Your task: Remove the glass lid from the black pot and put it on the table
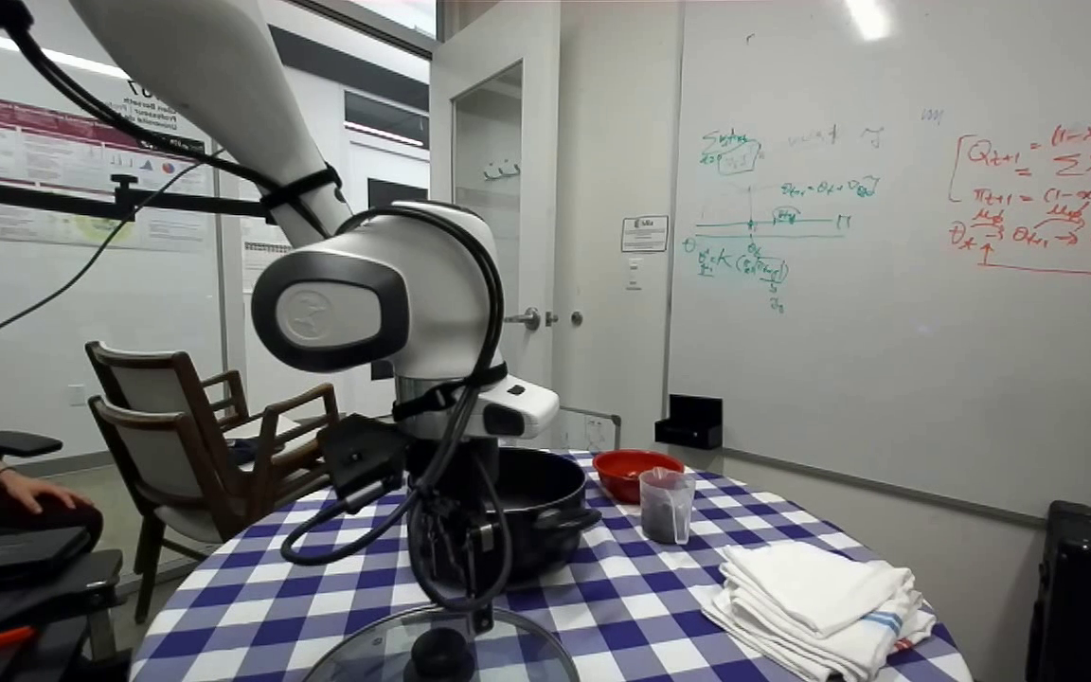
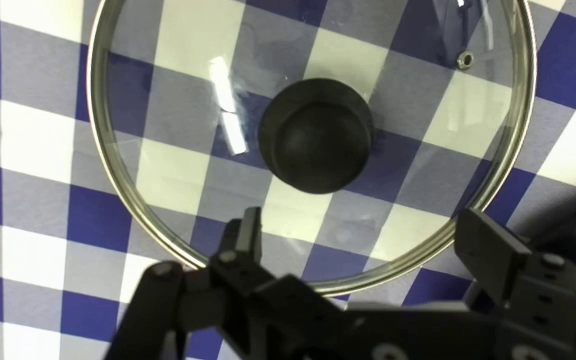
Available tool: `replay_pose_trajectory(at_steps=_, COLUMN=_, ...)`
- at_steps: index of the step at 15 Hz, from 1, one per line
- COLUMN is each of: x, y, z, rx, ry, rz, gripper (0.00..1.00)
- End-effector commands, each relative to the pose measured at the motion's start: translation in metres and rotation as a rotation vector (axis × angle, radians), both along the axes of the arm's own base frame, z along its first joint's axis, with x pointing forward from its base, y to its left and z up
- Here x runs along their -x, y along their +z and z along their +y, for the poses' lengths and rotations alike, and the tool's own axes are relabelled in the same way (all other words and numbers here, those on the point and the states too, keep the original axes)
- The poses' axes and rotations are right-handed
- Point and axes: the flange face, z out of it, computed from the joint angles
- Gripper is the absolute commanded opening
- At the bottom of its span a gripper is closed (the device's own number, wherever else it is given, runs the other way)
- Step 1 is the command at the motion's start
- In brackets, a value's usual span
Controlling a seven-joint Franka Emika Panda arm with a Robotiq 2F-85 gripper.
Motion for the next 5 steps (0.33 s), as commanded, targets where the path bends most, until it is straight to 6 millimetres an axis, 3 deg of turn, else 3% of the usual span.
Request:
replay_pose_trajectory(at_steps=1, x=0.0003, y=0.0000, z=0.0004, rx=0.000, ry=0.000, rz=0.002, gripper=0.97)
replay_pose_trajectory(at_steps=5, x=0.0020, y=-0.0014, z=0.0009, rx=-0.001, ry=0.002, rz=0.006, gripper=0.97)
